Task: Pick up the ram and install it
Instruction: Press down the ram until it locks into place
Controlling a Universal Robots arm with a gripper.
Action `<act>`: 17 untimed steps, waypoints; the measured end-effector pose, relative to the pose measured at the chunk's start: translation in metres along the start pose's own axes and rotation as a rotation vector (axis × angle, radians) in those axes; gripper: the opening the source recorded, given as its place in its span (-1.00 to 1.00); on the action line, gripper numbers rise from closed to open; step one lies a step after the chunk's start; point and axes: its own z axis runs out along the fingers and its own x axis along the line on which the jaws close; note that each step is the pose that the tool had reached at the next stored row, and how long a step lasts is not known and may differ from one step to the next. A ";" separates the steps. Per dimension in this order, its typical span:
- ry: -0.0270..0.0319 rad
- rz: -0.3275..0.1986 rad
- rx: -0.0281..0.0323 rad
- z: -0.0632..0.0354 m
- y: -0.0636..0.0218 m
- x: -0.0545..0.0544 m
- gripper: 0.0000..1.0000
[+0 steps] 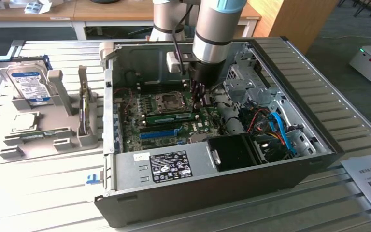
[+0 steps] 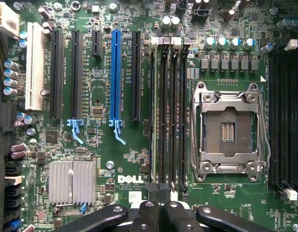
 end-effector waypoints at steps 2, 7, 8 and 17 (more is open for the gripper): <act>-0.0001 0.000 -0.0001 0.0005 0.0000 0.000 -0.80; 0.0002 0.000 0.0000 0.0019 -0.0001 0.000 -0.80; 0.0003 0.000 -0.0001 0.0019 0.0000 0.000 -0.80; 0.0001 0.000 -0.0001 0.0034 -0.0001 0.000 -0.80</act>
